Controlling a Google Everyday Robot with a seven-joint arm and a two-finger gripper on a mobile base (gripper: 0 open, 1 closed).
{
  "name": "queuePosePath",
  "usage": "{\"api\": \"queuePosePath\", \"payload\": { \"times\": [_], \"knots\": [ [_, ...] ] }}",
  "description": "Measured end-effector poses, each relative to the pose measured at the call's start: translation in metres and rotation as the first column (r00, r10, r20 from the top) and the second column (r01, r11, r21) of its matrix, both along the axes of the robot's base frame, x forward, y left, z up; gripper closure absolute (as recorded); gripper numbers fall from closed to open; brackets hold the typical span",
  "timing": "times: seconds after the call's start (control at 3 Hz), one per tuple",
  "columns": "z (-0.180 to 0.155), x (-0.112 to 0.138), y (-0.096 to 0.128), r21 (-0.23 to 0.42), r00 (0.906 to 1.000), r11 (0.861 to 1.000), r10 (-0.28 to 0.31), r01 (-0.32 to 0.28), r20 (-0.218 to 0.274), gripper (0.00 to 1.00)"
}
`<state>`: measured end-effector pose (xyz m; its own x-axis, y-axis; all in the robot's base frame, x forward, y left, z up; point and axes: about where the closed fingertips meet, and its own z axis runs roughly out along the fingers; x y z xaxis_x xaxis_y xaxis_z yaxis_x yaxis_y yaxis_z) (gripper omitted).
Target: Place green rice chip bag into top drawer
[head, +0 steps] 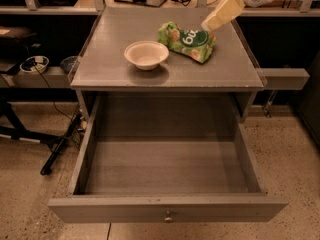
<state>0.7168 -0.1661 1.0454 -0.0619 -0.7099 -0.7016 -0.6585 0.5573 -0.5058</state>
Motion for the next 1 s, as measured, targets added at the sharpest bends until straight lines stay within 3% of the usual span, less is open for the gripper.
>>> {"api": "queuePosePath", "payload": {
  "times": [0.67,1.0],
  "knots": [
    [-0.036,0.025,-0.003,0.012,0.9983,0.999,-0.037,0.037,-0.045,0.00],
    [-0.049,0.041,0.003,0.023,0.9981,0.998,-0.055,0.056,-0.028,0.00]
  ]
}}
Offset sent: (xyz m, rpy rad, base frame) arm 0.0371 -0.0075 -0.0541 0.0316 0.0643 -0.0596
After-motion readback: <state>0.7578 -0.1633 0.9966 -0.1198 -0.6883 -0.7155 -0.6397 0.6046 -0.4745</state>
